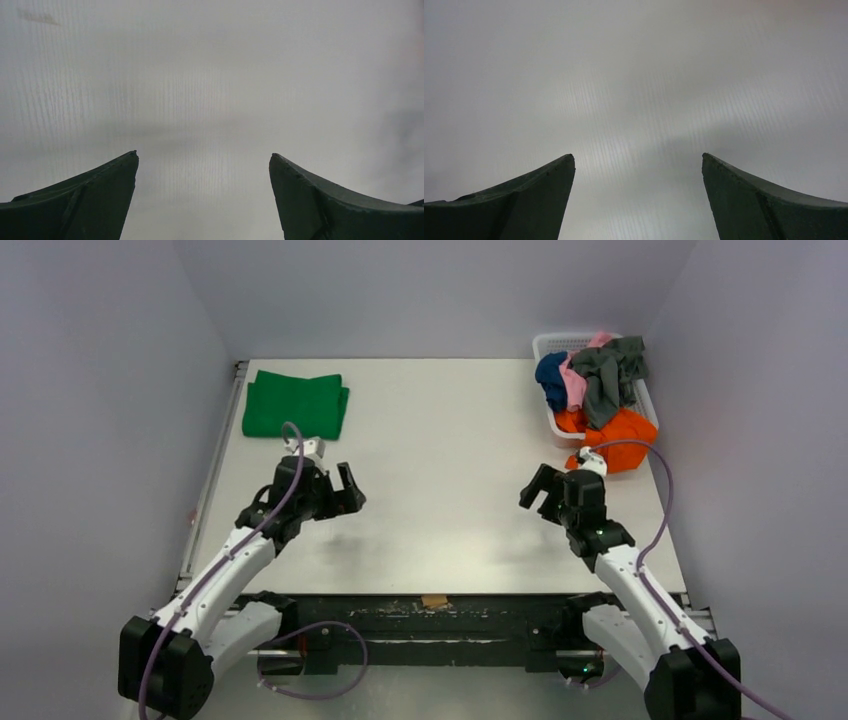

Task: Fold and stack the t-shirts
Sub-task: Reset both arms

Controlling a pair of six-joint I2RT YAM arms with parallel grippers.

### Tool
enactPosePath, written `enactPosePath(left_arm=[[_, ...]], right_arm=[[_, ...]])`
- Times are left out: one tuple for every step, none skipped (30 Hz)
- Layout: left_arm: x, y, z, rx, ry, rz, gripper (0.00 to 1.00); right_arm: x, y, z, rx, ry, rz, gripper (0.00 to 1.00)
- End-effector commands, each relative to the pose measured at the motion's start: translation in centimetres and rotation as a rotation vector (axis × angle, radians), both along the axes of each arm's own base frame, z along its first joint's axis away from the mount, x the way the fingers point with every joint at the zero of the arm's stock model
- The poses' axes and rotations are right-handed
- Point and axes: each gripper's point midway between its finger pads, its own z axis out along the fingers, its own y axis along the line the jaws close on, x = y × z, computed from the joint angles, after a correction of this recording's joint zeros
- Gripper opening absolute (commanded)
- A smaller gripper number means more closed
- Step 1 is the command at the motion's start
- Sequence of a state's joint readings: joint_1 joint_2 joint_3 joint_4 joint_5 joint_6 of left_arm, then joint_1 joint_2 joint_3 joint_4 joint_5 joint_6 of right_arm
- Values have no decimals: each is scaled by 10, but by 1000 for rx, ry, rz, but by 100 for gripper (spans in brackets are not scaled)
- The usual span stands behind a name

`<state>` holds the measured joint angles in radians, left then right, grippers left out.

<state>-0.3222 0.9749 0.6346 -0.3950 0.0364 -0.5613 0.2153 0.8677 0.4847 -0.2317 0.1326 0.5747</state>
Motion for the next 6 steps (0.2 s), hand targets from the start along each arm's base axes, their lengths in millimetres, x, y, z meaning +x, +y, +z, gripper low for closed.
enactPosePath(left_arm=[[4,1,6,-13,-54,22,100],[4,1,7,-11,-59,22,100],[4,2,8,-12,-61,22,100],[4,1,9,-15,-68,21,100],[3,2,8,-15,-70,22,100],[3,2,8,-16,-72,25,100]], right_arm=[[0,-14,5,-30,-32,-67,97],[-1,-14,6,-34,-35,-67,97],[-2,-15,7,-35,-45,-69,97],[-2,-17,8,-35,-57,-75,97],[-2,-17,10,-31,-73,-78,97],[-2,-16,13,-21,-91,-78,97]])
